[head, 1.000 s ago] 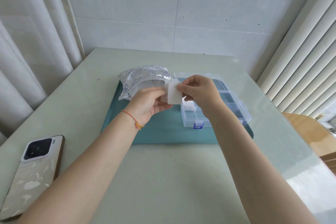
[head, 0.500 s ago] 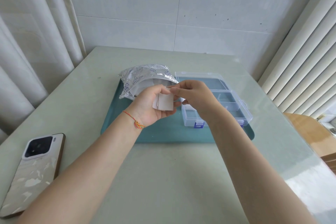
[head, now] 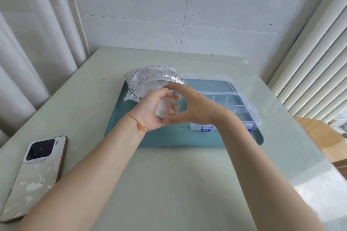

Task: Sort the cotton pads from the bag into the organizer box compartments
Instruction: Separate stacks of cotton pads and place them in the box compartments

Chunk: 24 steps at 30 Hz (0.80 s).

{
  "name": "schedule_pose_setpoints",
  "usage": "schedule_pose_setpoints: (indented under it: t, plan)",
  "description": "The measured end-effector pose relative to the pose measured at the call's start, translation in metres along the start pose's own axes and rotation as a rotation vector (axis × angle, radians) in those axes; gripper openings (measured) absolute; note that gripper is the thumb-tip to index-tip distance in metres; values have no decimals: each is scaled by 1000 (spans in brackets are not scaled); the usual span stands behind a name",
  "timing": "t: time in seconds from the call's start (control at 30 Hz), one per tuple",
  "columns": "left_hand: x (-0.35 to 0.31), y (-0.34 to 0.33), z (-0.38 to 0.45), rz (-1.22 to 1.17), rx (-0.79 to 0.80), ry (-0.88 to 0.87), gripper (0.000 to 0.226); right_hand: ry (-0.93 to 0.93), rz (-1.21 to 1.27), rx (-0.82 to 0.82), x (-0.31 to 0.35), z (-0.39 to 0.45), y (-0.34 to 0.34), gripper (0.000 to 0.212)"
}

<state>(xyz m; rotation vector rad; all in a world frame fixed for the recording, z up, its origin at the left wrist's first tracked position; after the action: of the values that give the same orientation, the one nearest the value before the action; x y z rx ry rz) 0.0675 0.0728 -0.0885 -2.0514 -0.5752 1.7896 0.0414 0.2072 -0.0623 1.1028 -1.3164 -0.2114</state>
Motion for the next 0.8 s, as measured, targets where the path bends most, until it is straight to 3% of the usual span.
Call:
schedule_pose_setpoints:
  t: [0.07, 0.3, 0.37, 0.47, 0.63, 0.8]
  plan:
    - [1, -2, 1, 32, 10, -13, 17, 26, -84, -50, 2, 2, -8, 81]
    - [2, -6, -2, -20, 107, 11, 19, 43, -214, -213, 4, 6, -11, 52]
    - [1, -7, -4, -38, 100, 22, 18, 36, -185, -235, 5, 5, -9, 55]
    - [3, -7, -1, -48, 101, 21, 19, 2, -183, -180, 6, 0, -6, 78]
    - [5, -4, 0, 57, 89, 2, 10, -6, -258, -234, 9, 1, -8, 50]
    - [3, -7, -1, 13, 108, -33, 15, 46, -202, -236, 7, 0, -8, 69]
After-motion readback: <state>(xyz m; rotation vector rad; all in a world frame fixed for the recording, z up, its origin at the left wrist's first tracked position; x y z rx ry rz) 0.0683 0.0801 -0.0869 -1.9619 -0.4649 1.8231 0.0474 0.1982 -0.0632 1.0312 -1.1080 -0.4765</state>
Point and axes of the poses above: each hand's wrist, its own z-axis towards the middle knuckle, its own y-axis out of the back of the hand, x = y × z, the point moved 2 cm from there along z, towards the middle knuckle, and after that the axes turned 15 degrees about -y, right-handed, at the moved point
